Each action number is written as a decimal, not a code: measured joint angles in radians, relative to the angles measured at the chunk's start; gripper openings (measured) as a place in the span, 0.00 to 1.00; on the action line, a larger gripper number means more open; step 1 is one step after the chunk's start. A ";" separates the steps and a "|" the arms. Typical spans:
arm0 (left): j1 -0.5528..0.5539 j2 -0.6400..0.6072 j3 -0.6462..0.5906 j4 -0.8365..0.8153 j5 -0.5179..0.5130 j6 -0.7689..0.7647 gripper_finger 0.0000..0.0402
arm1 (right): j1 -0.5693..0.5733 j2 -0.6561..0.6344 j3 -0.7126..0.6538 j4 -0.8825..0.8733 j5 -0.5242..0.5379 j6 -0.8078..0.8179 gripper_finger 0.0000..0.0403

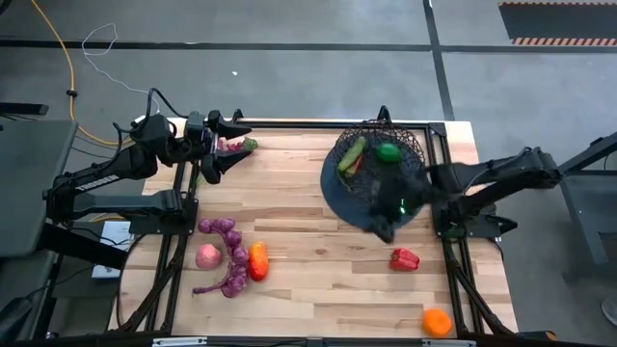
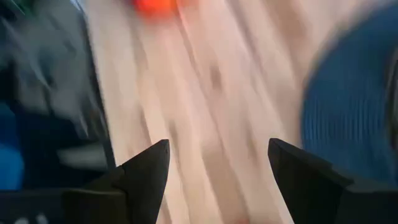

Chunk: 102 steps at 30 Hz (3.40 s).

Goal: Build produce basket
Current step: Put the bell pepper into the wire basket

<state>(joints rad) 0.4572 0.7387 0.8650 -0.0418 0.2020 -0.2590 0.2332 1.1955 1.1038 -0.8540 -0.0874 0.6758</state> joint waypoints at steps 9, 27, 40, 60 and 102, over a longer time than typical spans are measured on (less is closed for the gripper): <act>0.000 0.000 0.000 -0.018 -0.004 0.000 0.83 | 0.335 0.076 -0.089 -0.179 0.024 0.323 0.65; 0.000 0.000 0.000 -0.027 -0.004 -0.001 0.83 | 0.492 0.082 -0.302 -0.092 0.129 0.399 0.65; 0.000 0.000 0.000 -0.049 -0.003 -0.002 0.83 | 0.501 0.080 -0.451 0.100 0.134 0.399 0.65; 0.000 0.000 0.000 -0.049 -0.004 0.000 0.83 | 0.490 0.013 -0.380 0.088 0.108 0.475 0.52; -0.238 0.000 0.000 -0.067 -0.147 0.187 0.10 | -0.325 -0.036 0.090 0.604 0.173 -0.545 0.56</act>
<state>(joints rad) 0.2195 0.7387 0.8654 -0.1090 0.0551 -0.0724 -0.0914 1.1599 1.1938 -0.2501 0.0853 0.1303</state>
